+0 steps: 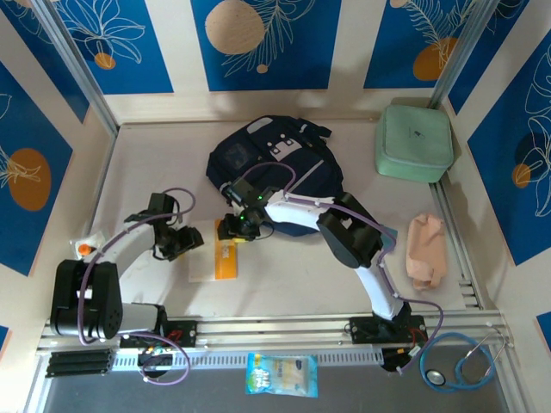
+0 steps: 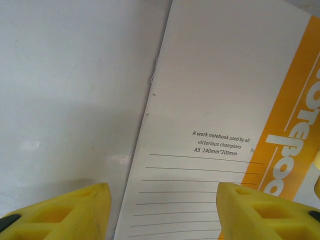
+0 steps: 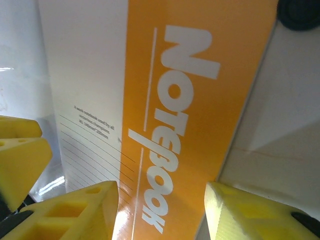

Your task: Pack the student bag

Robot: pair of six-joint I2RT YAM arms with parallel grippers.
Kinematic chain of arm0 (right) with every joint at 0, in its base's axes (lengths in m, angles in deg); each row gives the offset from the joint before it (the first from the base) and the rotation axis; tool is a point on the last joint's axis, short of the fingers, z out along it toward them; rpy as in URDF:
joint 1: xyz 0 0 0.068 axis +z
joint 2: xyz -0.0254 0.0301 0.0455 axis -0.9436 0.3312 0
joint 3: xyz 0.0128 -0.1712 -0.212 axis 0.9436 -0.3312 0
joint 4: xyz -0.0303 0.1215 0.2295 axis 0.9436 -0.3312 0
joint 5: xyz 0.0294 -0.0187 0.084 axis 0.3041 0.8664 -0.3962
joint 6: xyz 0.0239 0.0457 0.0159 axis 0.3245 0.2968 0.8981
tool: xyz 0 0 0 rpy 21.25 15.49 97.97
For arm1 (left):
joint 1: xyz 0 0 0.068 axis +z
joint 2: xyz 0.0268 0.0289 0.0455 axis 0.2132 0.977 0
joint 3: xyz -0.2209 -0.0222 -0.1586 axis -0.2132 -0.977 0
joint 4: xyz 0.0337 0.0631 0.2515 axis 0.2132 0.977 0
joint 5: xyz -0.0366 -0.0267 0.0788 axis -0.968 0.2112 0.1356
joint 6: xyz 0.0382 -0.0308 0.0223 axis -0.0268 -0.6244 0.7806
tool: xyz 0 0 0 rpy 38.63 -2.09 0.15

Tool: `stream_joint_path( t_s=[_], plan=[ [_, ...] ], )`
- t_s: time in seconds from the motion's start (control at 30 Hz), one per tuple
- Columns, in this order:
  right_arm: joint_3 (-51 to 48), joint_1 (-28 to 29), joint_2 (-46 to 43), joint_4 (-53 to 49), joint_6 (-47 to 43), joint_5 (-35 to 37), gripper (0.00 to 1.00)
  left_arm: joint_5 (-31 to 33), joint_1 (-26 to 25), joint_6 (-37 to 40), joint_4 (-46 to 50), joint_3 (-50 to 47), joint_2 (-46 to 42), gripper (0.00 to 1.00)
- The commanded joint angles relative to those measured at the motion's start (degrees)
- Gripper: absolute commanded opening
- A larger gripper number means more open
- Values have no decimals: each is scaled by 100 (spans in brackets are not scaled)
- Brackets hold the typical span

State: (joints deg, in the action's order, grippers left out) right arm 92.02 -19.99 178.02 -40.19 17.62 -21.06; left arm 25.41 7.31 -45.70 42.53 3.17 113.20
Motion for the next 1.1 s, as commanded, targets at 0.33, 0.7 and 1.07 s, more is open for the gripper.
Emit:
stream_joint_path(
  t_s=[0.33, 0.7, 1.07],
  plan=[
    [169, -18, 275, -327, -142, -201, 50, -410, 61, 38, -287, -176, 370, 60],
    [208, -24, 301, -335, -143, -250, 49, -1091, 60, 90, -171, -26, 109, 52],
    [192, -32, 302, -217, -37, -191, 49, -1685, 59, 123, 481, 229, -860, 41]
  ],
)
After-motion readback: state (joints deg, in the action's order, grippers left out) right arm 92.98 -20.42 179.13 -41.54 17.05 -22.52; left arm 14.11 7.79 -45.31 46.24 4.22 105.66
